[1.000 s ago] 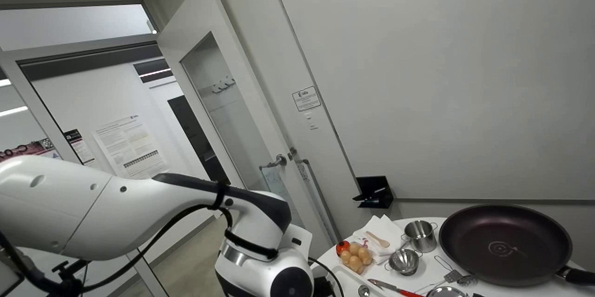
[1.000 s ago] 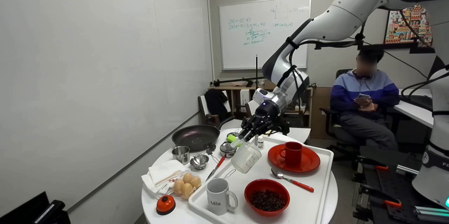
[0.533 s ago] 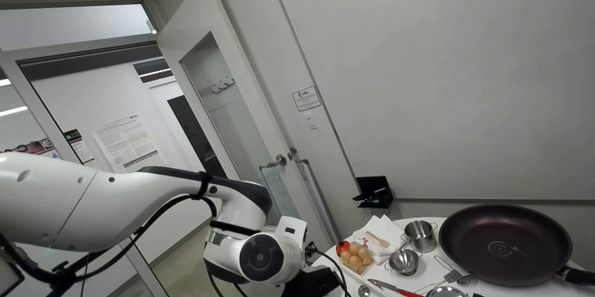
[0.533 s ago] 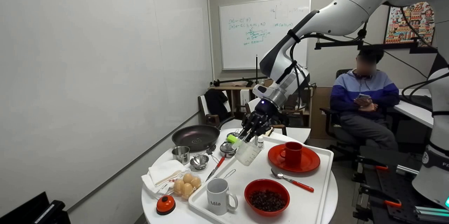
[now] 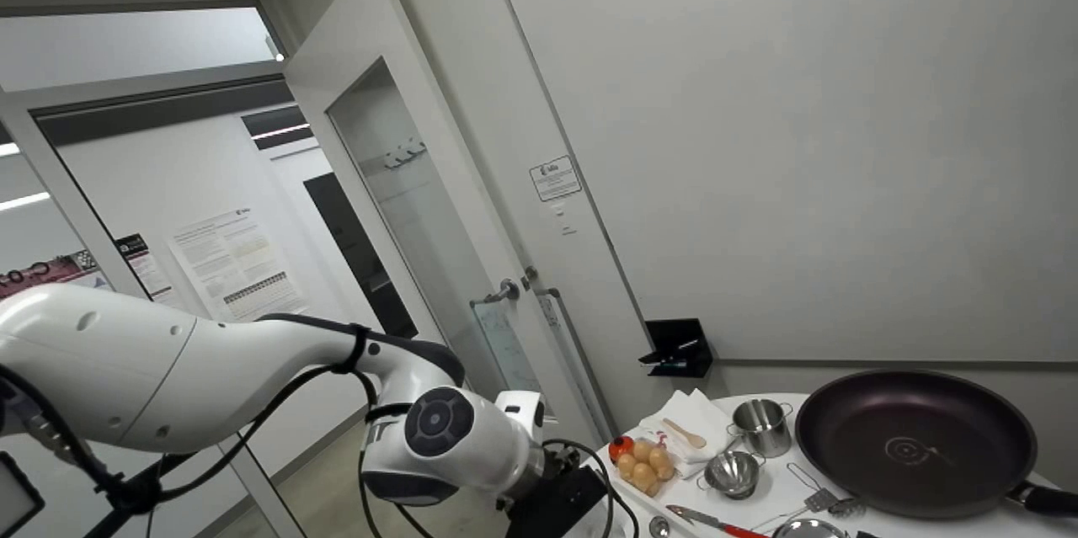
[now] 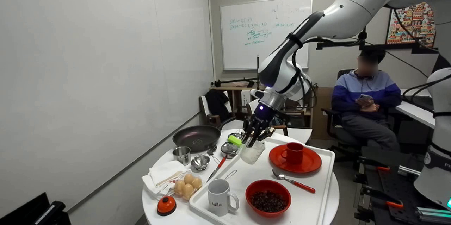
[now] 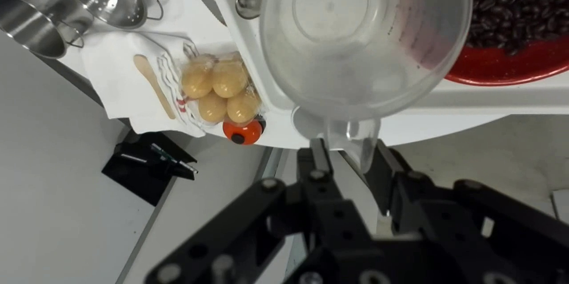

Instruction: Pour the contents in the clear jug into the red bowl

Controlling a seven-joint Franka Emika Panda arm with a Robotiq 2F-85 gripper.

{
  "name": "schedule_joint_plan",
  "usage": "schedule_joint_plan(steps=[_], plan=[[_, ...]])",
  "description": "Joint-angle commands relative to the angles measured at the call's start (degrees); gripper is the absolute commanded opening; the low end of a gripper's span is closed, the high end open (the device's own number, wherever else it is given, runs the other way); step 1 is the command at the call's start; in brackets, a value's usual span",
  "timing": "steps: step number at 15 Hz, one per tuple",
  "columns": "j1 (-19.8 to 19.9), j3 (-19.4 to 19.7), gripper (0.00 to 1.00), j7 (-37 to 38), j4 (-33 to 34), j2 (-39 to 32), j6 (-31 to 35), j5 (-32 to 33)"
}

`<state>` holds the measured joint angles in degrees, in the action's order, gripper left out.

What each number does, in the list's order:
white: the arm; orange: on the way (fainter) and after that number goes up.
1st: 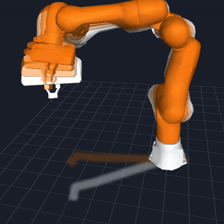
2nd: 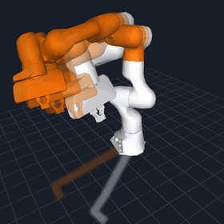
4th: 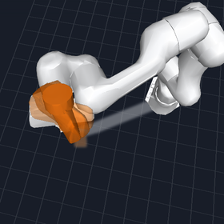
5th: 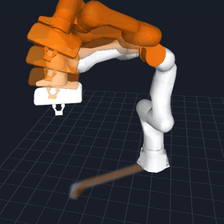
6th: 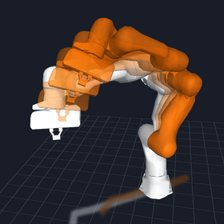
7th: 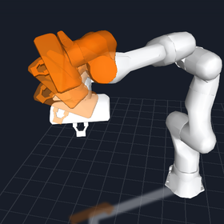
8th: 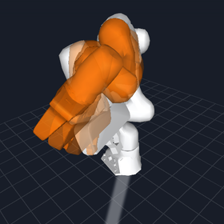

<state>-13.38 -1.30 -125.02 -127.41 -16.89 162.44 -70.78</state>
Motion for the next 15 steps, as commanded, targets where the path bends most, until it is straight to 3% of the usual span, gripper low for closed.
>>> schedule_joint_plan(steps=[1, 7, 12, 13, 15], plan=[[-2.81, 2.23, 0.08, 9.54, 0.78, -2.71, 1.50, 10.04], [-4.70, 7.46, 0.08, 24.92, 4.02, -5.62, -3.10, 24.23], [-8.35, 13.35, 0.08, 35.56, 5.90, -8.62, -2.16, 35.20], [-3.84, 9.33, 0.08, 41.25, 5.70, -8.84, -0.70, 42.53], [-3.85, 10.21, 0.08, 48.70, 6.13, -9.57, -1.15, 51.37]])
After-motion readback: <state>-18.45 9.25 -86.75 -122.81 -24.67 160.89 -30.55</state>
